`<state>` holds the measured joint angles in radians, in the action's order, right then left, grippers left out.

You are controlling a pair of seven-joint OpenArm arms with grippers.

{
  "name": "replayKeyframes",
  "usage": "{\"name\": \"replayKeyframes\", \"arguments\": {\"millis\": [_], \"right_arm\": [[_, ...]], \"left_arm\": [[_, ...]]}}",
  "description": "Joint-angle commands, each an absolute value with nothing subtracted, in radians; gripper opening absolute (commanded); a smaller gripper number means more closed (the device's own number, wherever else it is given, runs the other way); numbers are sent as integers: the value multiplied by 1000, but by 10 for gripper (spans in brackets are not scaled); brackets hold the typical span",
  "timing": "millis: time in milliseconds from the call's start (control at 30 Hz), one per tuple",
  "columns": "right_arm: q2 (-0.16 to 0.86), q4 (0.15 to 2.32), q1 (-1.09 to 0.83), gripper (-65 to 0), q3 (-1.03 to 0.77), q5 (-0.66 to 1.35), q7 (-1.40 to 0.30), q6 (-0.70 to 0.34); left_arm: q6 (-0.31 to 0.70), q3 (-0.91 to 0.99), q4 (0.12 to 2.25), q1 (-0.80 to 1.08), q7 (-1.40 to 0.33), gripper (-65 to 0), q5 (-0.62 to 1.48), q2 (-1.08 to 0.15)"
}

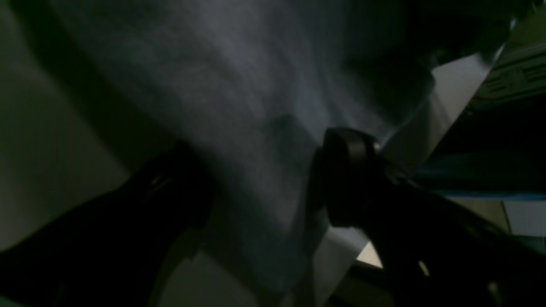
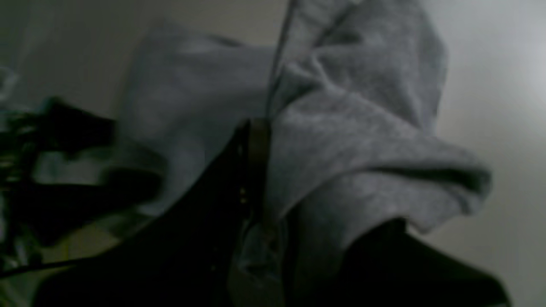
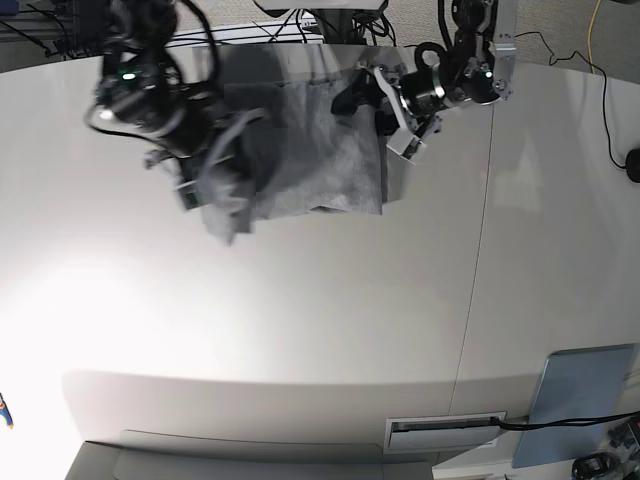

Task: Fold the T-shirt properly
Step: 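Lift the strip end with the right gripper and fold it toward the left gripper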

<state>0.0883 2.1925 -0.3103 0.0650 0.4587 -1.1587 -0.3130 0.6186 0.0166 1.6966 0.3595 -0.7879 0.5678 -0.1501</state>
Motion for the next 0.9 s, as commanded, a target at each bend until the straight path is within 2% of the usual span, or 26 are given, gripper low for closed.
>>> {"name": "replayKeyframes", "arguments": {"millis": [0, 333, 600, 633, 767, 867], "right_arm": [[75, 2210, -304, -650, 105, 454, -1117, -311], [-39, 2210, -302, -650, 389, 183, -1023, -175], [-48, 2210, -302, -650, 425, 123, -982, -259], [-48, 2210, -302, -619, 425, 123, -977, -259], [-53, 2210, -302, -423, 425, 216, -963, -258], [-59, 2210, -302, -406, 425, 351, -963, -308]], "left_arm": [[621, 10, 1708, 350, -785, -261, 575, -152], [622, 9, 1708, 344, -785, -261, 575, -150], [626, 9, 1708, 343, -785, -261, 576, -150], [626, 9, 1708, 343, -785, -261, 576, -150], [626, 9, 1708, 343, -785, -261, 576, -150], [626, 9, 1708, 343, -785, -261, 576, -150]]}}
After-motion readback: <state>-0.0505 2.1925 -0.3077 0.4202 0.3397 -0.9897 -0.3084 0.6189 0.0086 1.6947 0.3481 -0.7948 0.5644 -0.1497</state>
